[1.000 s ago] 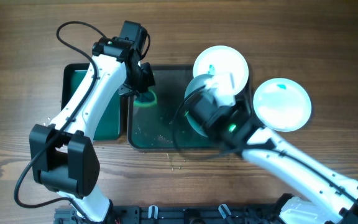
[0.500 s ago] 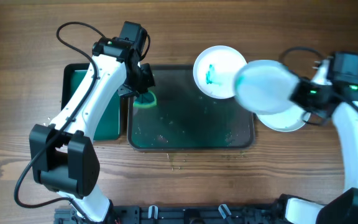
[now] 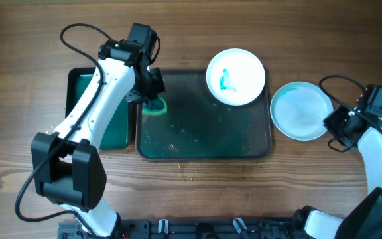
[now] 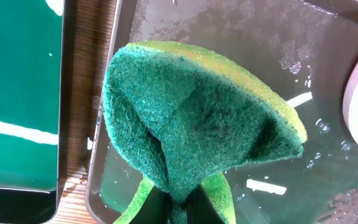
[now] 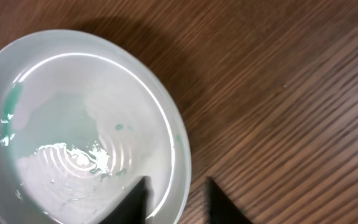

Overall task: Clean dirty plates on tray and stack at the side
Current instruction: 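Lift the second plate with the right gripper and carry it right, then stack the plate onto the cleaned plate right of the tray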

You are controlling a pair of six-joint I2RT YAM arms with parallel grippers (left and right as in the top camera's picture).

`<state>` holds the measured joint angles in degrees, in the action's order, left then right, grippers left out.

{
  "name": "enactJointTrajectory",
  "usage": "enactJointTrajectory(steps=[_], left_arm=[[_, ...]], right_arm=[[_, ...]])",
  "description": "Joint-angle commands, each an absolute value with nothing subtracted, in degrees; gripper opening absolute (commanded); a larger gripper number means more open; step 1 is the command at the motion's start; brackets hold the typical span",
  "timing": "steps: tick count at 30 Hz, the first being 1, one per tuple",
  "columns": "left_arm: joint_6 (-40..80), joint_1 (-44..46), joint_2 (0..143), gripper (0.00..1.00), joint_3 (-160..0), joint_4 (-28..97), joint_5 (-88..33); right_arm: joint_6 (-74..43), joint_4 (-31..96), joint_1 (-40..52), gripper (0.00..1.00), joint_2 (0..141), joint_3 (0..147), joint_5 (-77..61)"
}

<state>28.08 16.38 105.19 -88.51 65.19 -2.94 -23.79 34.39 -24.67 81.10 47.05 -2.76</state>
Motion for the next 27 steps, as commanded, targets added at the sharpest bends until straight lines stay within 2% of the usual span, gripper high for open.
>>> enactJointTrajectory(steps=[1,5,9,14,16,21,27], left_arm=[[27.0,16.4,104.7,0.04,-89.1,65.2,-3.6],[27.0,16.4,104.7,0.04,-89.1,65.2,-3.6],[27.0,16.4,104.7,0.04,-89.1,65.0,-3.6],[27.0,16.4,104.7,0.04,-89.1,65.0,-3.6],[27.0,16.4,104.7,0.04,-89.1,65.0,-3.6],[27.0,16.4,104.7,0.04,-89.1,65.0,-3.6],[27.0,16.4,104.7,0.04,-89.1,65.0,-3.6]], right_arm=[[-21.7,34.2,-23.1,0.42,80.5,47.5,-7.1],[-18.5,37.3,-20.0,0.44,80.5,53.1,-13.8],[-16.4,41.2,-12.0,0.46,81.3,63.1,-16.2],[-14.5,44.1,-3.1,0.50,94.6,75.5,-16.4],[-14.7,43.7,-1.7,0.47,101.0,77.8,-16.9],[-17.1,39.2,0.9,0.31,112.7,78.1,-18.3],[-17.2,35.4,2.7,0.28,115.4,78.0,-17.6]])
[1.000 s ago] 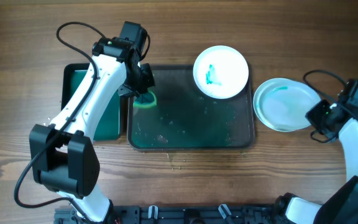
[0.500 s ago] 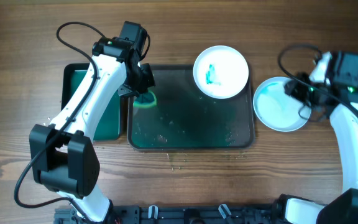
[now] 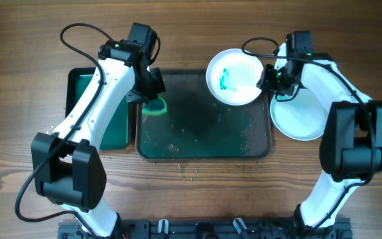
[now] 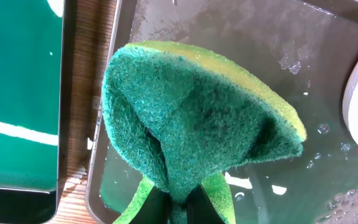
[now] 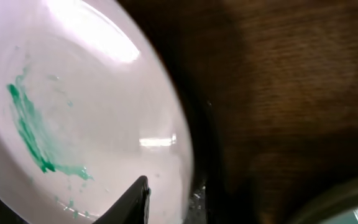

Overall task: Clean dirty plates on tray and stack at the side
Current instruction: 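Stack the plate onto the cleaned plate right of the tray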

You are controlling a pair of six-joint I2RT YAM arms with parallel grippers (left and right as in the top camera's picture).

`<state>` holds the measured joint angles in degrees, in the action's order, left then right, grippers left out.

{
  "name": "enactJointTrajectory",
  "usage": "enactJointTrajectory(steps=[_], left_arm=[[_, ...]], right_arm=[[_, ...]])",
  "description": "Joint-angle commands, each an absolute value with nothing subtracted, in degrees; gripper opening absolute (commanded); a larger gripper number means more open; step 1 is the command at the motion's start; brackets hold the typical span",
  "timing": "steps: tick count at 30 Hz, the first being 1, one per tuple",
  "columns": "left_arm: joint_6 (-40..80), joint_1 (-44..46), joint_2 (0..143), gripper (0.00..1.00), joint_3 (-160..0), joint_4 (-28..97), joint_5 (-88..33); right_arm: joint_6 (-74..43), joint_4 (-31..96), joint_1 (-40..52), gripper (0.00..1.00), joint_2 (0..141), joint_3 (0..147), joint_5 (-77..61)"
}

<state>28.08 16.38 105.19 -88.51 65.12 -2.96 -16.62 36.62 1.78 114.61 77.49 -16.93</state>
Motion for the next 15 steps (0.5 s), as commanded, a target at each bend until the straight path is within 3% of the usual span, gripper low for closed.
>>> enactJointTrajectory(steps=[1,5,13,15], left_arm=[[27.0,16.4,104.7,0.04,-89.1,65.0,-3.6],[27.0,16.4,104.7,0.04,-89.1,65.0,-3.6],[27.0,16.4,104.7,0.04,-89.1,65.0,-3.6],[27.0,16.4,104.7,0.04,-89.1,65.0,-3.6]], right_arm=[[-18.2,35.1,2.9,0.27,115.4,78.0,-16.9],[-21.3,34.1,3.1,0.18,115.7,76.8,-13.3],[-19.5,33.9,5.4,0.15,116.8,75.4,-13.4],[-19.5,34.5,6.7,0.08,116.8,75.4,-13.4]])
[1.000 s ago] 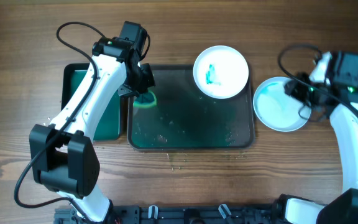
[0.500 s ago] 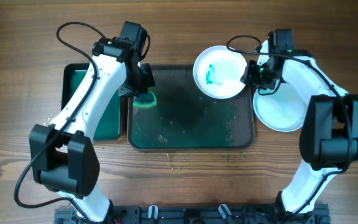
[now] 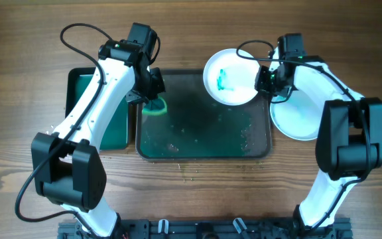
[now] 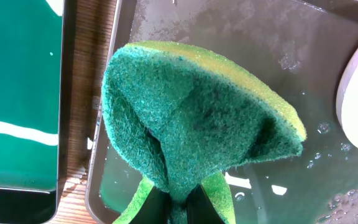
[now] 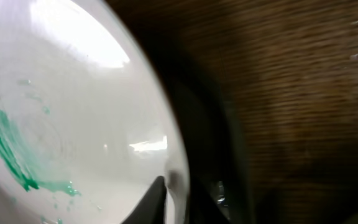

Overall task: Clean dirty plates on tray and stack at the side
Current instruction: 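Stack the plate onto the cleaned plate right of the tray, then grasp the third plate rim with the right gripper and drag it center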

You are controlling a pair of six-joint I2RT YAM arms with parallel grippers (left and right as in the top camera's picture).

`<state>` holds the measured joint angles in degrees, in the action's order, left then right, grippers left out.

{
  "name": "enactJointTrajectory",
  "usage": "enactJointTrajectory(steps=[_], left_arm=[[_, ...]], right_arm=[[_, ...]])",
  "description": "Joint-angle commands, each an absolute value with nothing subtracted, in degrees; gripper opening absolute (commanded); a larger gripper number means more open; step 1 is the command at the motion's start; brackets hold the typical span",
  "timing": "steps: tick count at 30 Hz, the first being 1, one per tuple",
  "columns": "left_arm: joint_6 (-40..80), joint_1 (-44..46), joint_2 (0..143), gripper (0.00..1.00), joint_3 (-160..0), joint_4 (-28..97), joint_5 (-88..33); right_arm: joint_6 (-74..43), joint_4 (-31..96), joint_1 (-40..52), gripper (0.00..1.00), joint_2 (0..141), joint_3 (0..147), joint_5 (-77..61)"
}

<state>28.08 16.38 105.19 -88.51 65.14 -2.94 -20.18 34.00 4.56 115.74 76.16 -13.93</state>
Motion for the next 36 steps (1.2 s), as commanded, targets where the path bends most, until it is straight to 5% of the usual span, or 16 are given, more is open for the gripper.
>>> enactJointTrajectory(steps=[1,10,14,18,27,30,36], left_arm=[[27.0,16.4,104.7,0.04,-89.1,65.0,-3.6],[27.0,16.4,104.7,0.04,-89.1,65.0,-3.6],[27.0,16.4,104.7,0.04,-89.1,65.0,-3.6],[27.0,16.4,104.7,0.04,-89.1,65.0,-3.6],[27.0,16.4,104.7,0.04,-89.1,65.0,-3.6],[27.0,16.4,104.8,0.04,-89.1,65.0,-3.6],[27.4,17.7,104.8,0.04,-89.1,64.3,-3.7]], right_arm=[[-19.5,35.4,7.4,0.06,116.8,75.4,-13.4],[-15.7,52.5,13.8,0.05,116.8,75.4,-17.8],[-11.4,53.5,14.7,0.25,116.8,75.4,-21.5],[-8.8,47.1,14.3,0.28,116.8,75.4,-17.3],[-5.4,40.0,14.3,0.22,116.8,75.4,-14.7],[-6.7,40.1,14.3,0.04,116.8,75.4,-14.9],[-18.3,42.0,14.9,0.04,116.8,74.7,-17.8]])
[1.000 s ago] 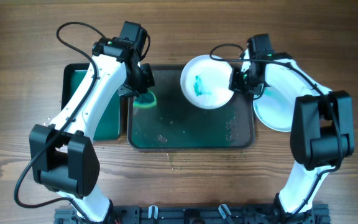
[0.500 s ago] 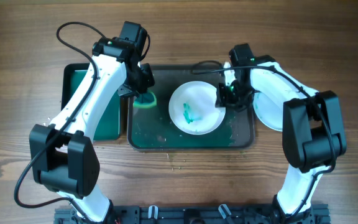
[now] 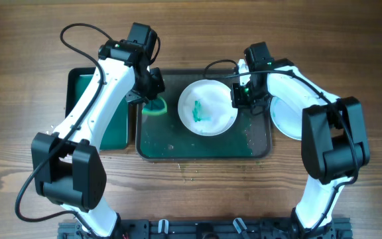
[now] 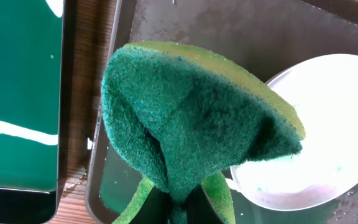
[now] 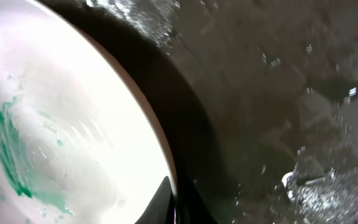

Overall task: Clean dirty plates on tray and stack at the side
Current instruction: 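Grasp the third plate rim with the right gripper and drag it center, then scrub the third plate with the sponge in the left gripper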

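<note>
A white plate [image 3: 207, 108] smeared with green [image 5: 11, 155] sits tilted over the middle of the dark wet tray [image 3: 204, 149]. My right gripper [image 3: 237, 98] is shut on its right rim [image 5: 178, 202]. A second white plate [image 3: 292, 123], faintly tinted, lies on the table to the right of the tray. My left gripper [image 3: 152, 98] is shut on a folded green and yellow sponge [image 4: 197, 124], held over the tray's left end just left of the dirty plate [image 4: 328, 143].
A green tray [image 3: 81, 86] lies on the table to the left of the dark tray, with a strip of wood between them [image 4: 82, 93]. Water drops and bits of residue cover the dark tray's floor [image 5: 303, 155]. Cables loop behind both arms.
The dirty plate was at the tray's far right corner, overhanging the rim; now it is over the tray's middle, with my right gripper still shut on its rim. My left arm and the sponge have not moved.
My right gripper stood open beside the plate on the table at the right. Then it was at the dirty plate's rim at the tray's far right corner, then shut on that rim. Now the plate is mid-tray. The left gripper held the sponge still throughout.
</note>
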You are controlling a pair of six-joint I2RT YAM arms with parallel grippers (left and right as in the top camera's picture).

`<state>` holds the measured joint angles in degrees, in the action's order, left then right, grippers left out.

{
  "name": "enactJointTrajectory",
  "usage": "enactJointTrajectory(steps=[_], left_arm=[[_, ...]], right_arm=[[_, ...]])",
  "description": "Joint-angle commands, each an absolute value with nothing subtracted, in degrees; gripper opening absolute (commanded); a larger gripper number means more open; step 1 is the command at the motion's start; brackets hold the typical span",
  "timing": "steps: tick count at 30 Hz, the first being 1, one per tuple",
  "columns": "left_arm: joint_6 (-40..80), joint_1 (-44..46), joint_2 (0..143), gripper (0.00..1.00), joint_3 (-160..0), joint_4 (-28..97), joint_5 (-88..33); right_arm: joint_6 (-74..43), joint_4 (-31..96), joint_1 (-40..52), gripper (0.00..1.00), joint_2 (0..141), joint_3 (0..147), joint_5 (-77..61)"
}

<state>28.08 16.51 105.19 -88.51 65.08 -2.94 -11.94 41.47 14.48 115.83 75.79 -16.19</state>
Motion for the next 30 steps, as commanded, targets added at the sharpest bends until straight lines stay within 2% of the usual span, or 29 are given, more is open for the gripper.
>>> enactJointTrajectory(steps=[1,10,11,20,23,24,27,30], left_arm=[[27.5,18.5,104.8,0.04,-89.1,63.8,-3.7],[28.6,25.1,110.6,0.04,-89.1,59.4,-5.0],[25.9,25.8,113.0,0.04,-89.1,58.0,-6.9],[23.9,26.7,124.7,0.04,-89.1,53.0,-10.2],[20.5,27.8,126.7,0.04,-89.1,53.1,-18.0],[15.7,28.6,126.9,0.04,-89.1,52.8,-24.9],[9.1,29.4,126.9,0.04,-89.1,51.4,-35.3],[9.5,29.1,126.9,0.04,-89.1,48.9,-36.4]], right_arm=[[-18.6,41.8,15.5,0.05,116.8,74.1,-18.4],[-20.5,38.2,18.0,0.04,116.8,68.5,-18.3],[-19.0,37.9,18.0,0.04,116.8,67.9,-19.1],[-17.8,37.3,18.0,0.04,116.8,67.1,-19.2],[-17.8,37.3,18.0,0.04,116.8,67.1,-19.2],[-17.7,37.3,18.0,0.04,116.8,67.1,-19.2],[-17.7,37.1,18.0,0.04,116.8,67.1,-19.2],[-17.8,37.1,18.0,0.04,116.8,67.1,-19.2]])
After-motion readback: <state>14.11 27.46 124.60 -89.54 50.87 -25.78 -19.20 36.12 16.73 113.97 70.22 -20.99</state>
